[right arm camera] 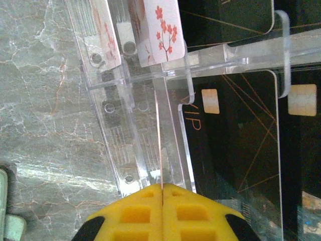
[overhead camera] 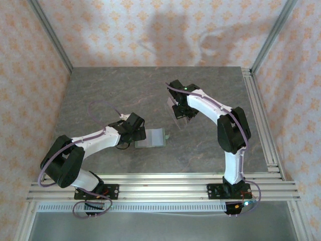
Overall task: Put the credit cards into the card holder
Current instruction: Pick up the credit card from the storage box, then insert the credit card into the card slot.
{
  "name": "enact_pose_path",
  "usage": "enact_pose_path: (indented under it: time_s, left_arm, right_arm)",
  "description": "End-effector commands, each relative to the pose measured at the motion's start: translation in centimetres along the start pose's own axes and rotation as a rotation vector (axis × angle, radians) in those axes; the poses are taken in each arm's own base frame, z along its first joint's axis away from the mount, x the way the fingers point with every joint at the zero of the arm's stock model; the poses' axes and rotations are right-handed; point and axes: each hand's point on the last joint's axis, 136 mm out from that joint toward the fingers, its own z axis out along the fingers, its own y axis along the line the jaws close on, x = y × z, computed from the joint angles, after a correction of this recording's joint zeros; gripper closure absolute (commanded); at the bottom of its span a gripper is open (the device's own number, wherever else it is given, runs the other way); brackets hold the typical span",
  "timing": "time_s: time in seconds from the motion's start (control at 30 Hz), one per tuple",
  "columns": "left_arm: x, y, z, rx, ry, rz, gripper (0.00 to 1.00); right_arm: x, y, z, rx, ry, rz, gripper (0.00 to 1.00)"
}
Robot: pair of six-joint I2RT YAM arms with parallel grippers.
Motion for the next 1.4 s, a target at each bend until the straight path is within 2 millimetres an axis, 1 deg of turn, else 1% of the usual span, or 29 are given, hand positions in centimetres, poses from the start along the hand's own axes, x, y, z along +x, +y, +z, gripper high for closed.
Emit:
enact_pose_path:
  time_s: [0.0,0.33,0.43,0.5,0.57,0.63,0.73,0.83,0.87,1.03,1.13,1.23,1.37]
  left_arm:
    - [-0.2,0.4,0.1,-0.012,-0.012,0.003,0.00]
    - [-1.0,0.5,-0.6,-0.034,-0.029,0.011,0.00]
    - [-1.4,0.7,-1.0,-0.041,-0.038,0.020,0.00]
    - [-1.6,0.8,-1.3,-0.048,-0.043,0.032,0.00]
    - [-1.7,0.8,-1.5,-0.052,-0.045,0.048,0.00]
    - [-1.8,0.8,-1.7,-0.056,-0.043,0.065,0.00]
    - [-1.7,0.6,-1.6,-0.053,-0.030,0.095,0.00]
    - [-1.6,0.4,-1.5,-0.048,-0.016,0.117,0.00]
    - [-1.5,0.3,-1.4,-0.044,-0.012,0.122,0.00]
    - [-0.7,0.3,-0.9,-0.044,0.008,0.137,0.00]
    - [-0.1,0.0,-0.4,-0.039,0.020,0.148,0.00]
    - [0.6,-0.3,0.1,-0.031,0.024,0.155,0.00]
    - [1.4,-0.1,0.8,-0.057,0.041,0.158,0.00]
  right_arm:
    - [-0.8,-0.1,-2.0,-0.014,-0.035,0.011,1.00]
    - [-2.5,0.7,-8.8,-0.151,-0.182,0.072,1.00]
    - [-2.9,1.3,-11.2,-0.224,-0.241,0.106,1.00]
    - [-3.0,2.0,-12.7,-0.294,-0.279,0.134,1.00]
    - [-3.1,3.0,-13.6,-0.375,-0.307,0.168,1.00]
    - [-3.0,4.3,-14.3,-0.486,-0.334,0.212,1.00]
    - [-2.9,6.8,-14.8,-0.690,-0.375,0.302,1.00]
    - [-2.5,8.6,-13.9,-0.857,-0.403,0.403,1.00]
    - [-2.0,9.2,-13.3,-0.889,-0.402,0.427,1.00]
    - [0.0,11.7,-10.9,-0.963,-0.418,0.459,1.00]
    - [1.1,12.8,-9.6,-0.993,-0.424,0.472,1.00]
    - [2.0,13.3,-8.4,-1.030,-0.430,0.500,1.00]
    - [2.9,14.0,-6.9,-1.054,-0.413,0.515,1.00]
